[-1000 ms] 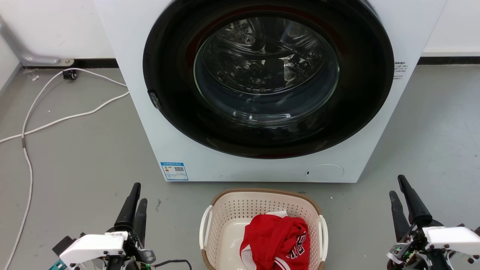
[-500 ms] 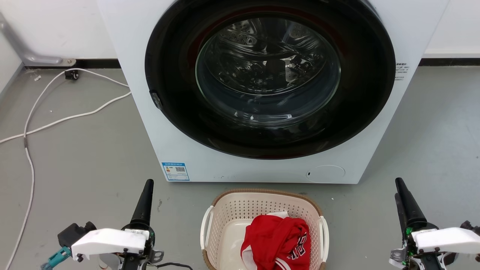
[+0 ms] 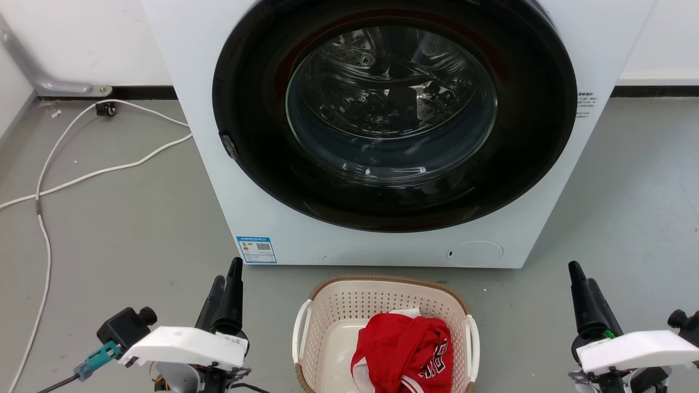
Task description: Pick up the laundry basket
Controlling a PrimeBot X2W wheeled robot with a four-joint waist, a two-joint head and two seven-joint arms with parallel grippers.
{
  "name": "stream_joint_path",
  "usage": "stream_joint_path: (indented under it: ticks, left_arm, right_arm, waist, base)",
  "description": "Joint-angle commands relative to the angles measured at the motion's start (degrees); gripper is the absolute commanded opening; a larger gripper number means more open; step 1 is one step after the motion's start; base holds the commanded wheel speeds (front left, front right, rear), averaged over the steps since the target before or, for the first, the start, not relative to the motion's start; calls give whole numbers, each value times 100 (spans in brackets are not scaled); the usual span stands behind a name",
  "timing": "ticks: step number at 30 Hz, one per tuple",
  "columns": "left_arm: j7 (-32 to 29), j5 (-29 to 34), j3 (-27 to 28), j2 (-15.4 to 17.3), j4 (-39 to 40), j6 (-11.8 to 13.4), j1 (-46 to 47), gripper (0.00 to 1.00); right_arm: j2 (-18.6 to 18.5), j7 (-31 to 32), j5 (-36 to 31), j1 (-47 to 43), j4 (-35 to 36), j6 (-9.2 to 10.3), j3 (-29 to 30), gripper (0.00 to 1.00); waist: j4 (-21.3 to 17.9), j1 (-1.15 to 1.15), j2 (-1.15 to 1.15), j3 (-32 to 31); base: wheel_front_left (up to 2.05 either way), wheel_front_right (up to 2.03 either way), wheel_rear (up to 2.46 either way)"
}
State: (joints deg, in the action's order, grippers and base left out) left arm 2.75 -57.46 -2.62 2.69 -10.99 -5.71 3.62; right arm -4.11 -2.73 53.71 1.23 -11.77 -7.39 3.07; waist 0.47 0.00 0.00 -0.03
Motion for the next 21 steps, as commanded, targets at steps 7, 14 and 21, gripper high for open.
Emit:
stream_joint_path:
  ticks: [7,14,21]
  left_arm:
    - [176,815,-148,20,113,73,58,100]
    - [355,1685,-268,21,52,117,89,100]
    - [470,2207,-331,22,-1,145,111,100]
  right_arm:
    - [-47,-135,-1014,40,132,-7,-87,100]
    - [-59,-175,-1945,34,162,-8,-158,100]
    - [-65,-189,-2495,17,179,-9,-175,100]
  waist:
    - [9,0,0,1]
    - [20,0,0,1]
    - [27,0,0,5]
  base:
    - [0,0,0]
    - [0,0,0]
    - [0,0,0]
